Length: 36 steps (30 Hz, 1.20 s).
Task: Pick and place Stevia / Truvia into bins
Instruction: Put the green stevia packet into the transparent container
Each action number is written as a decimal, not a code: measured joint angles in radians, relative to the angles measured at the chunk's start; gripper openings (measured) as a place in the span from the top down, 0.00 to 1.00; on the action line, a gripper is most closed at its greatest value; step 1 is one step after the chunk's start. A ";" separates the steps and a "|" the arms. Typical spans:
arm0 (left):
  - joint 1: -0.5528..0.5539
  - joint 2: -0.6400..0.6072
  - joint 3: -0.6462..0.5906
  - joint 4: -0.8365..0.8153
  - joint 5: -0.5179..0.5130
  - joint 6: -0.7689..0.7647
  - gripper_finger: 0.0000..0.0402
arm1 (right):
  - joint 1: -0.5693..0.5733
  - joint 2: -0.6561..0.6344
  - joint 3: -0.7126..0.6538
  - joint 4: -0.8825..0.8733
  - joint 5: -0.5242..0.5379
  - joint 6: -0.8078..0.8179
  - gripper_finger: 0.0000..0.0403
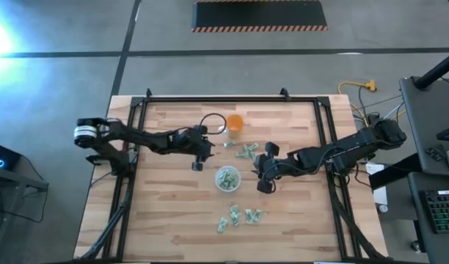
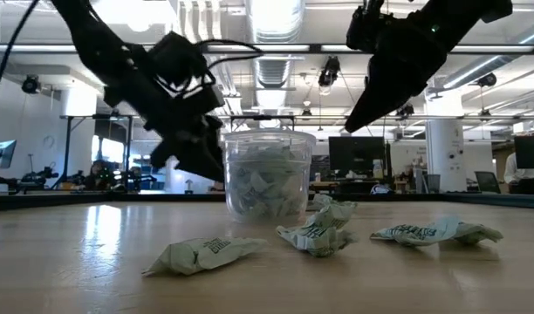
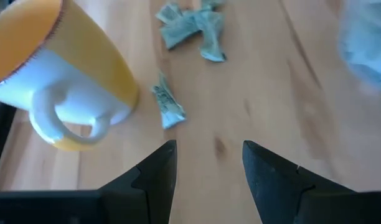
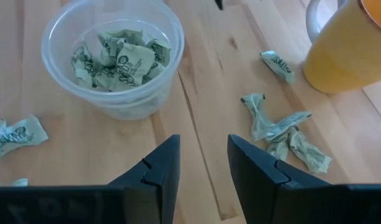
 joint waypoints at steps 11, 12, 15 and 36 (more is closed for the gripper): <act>0.086 0.135 0.051 0.151 0.075 -0.111 0.59 | 0.001 0.002 0.000 0.006 0.001 0.034 0.71; 0.086 0.149 0.055 0.159 0.077 -0.124 0.59 | 0.001 0.002 0.000 0.006 0.001 0.034 0.71; 0.086 0.192 0.076 0.167 0.079 -0.151 0.59 | 0.001 0.002 0.000 0.009 0.001 0.034 0.71; 0.106 0.313 0.187 0.168 0.066 -0.289 0.59 | 0.002 0.002 -0.043 0.016 0.002 0.042 0.74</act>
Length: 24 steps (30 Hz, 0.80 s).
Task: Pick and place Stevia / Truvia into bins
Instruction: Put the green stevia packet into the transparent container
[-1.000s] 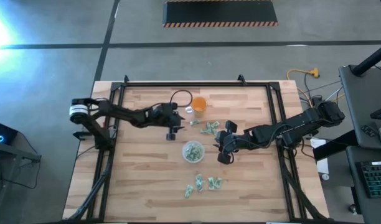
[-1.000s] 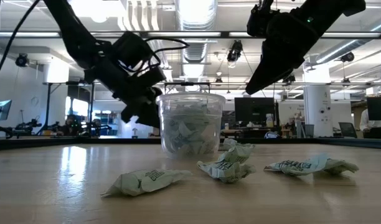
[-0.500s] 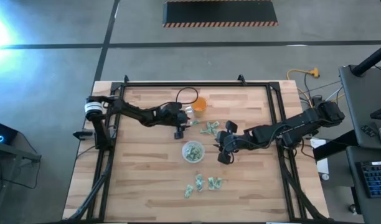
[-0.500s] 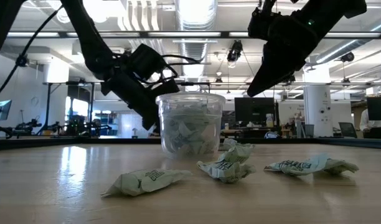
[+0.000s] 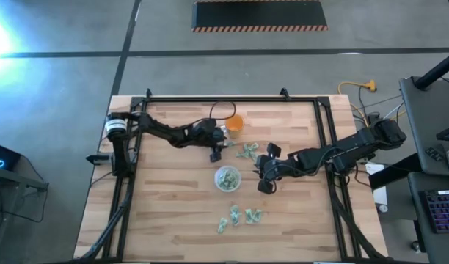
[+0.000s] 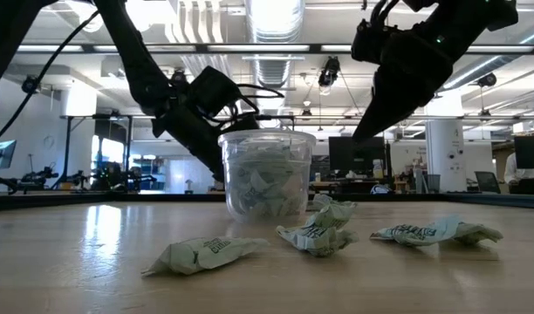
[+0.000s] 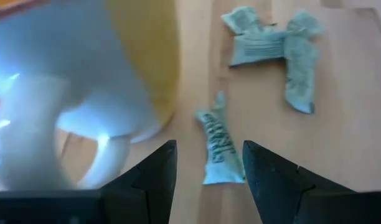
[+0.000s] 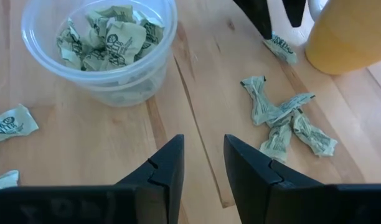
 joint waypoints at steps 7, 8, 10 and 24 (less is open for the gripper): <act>0.004 0.019 -0.003 0.015 -0.017 -0.042 0.59 | 0.000 0.000 -0.008 0.013 0.000 0.000 0.76; 0.004 0.028 -0.002 0.017 -0.016 -0.050 0.59 | 0.000 0.000 -0.009 0.014 0.000 0.000 0.76; 0.004 0.049 0.007 0.028 -0.014 -0.053 0.59 | 0.000 0.000 -0.010 0.014 0.000 0.000 0.77; 0.004 0.057 0.007 0.026 0.020 -0.055 0.59 | 0.007 0.000 -0.022 0.018 0.000 0.000 0.78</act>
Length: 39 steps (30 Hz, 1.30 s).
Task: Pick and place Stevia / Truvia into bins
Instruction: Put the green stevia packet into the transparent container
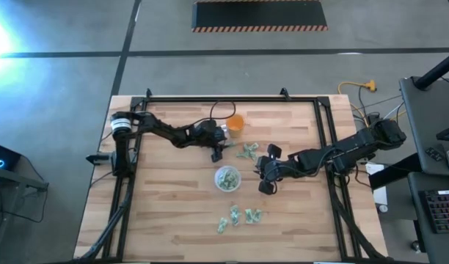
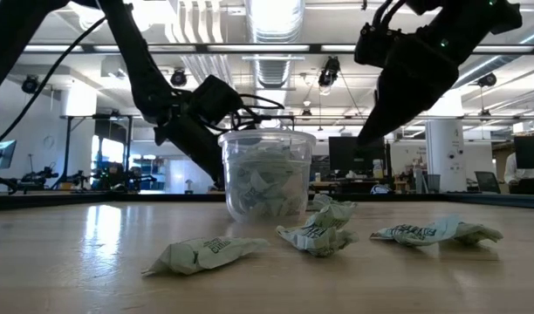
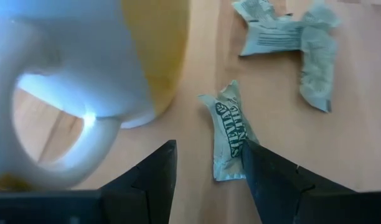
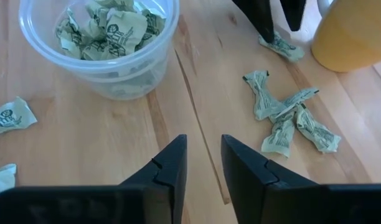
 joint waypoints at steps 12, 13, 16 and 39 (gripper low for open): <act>-0.001 -0.038 -0.014 -0.008 0.095 -0.015 0.59 | 0.000 0.000 -0.024 0.032 0.001 0.000 0.79; -0.001 -0.038 -0.014 -0.008 0.101 -0.015 0.59 | 0.000 0.000 -0.030 0.047 0.000 0.000 0.78; -0.002 -0.038 -0.014 -0.023 0.112 -0.016 0.59 | 0.000 0.000 -0.046 0.066 0.001 0.000 0.78; -0.003 -0.039 -0.029 -0.043 0.082 0.035 0.98 | 0.000 0.000 -0.061 0.108 0.000 0.007 0.81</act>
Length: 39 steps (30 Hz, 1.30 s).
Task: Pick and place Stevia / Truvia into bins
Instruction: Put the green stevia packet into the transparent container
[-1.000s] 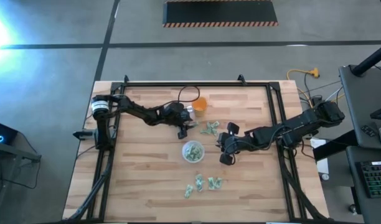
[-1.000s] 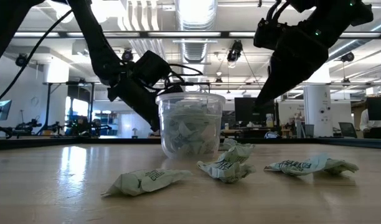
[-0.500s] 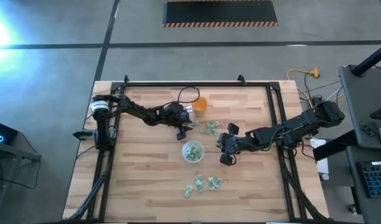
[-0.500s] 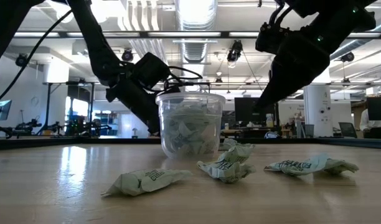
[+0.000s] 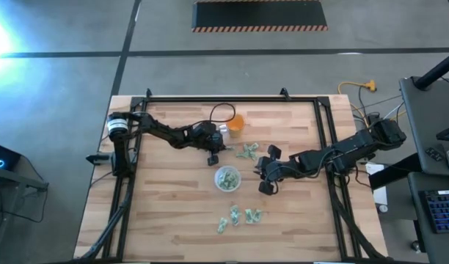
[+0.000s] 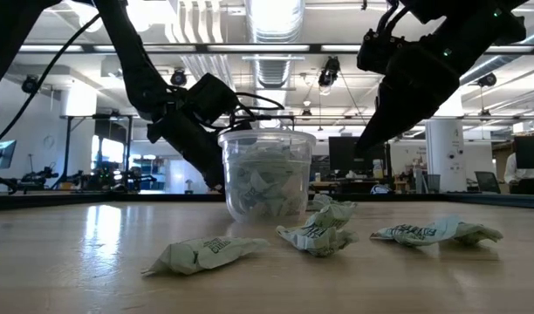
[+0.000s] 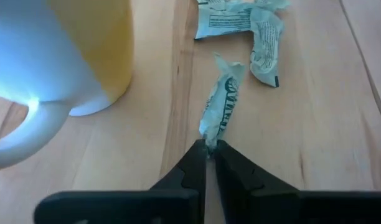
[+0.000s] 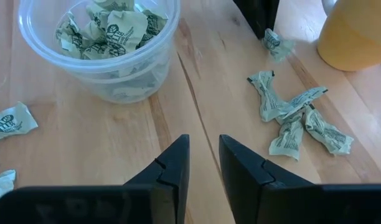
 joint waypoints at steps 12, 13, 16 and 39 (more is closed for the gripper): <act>0.001 -0.065 -0.005 -0.073 -0.008 0.002 0.99 | 0.000 0.000 0.000 -0.001 0.000 0.000 0.82; 0.001 -0.083 -0.008 -0.087 -0.008 0.002 0.99 | 0.000 0.000 0.000 -0.001 0.000 -0.003 0.81; -0.002 -0.153 -0.020 -0.139 -0.006 0.002 1.00 | 0.000 0.000 0.000 -0.001 0.000 -0.005 0.81; -0.307 -0.563 -0.151 -0.180 0.172 0.158 1.00 | 0.000 0.000 -0.093 0.111 0.000 0.009 0.82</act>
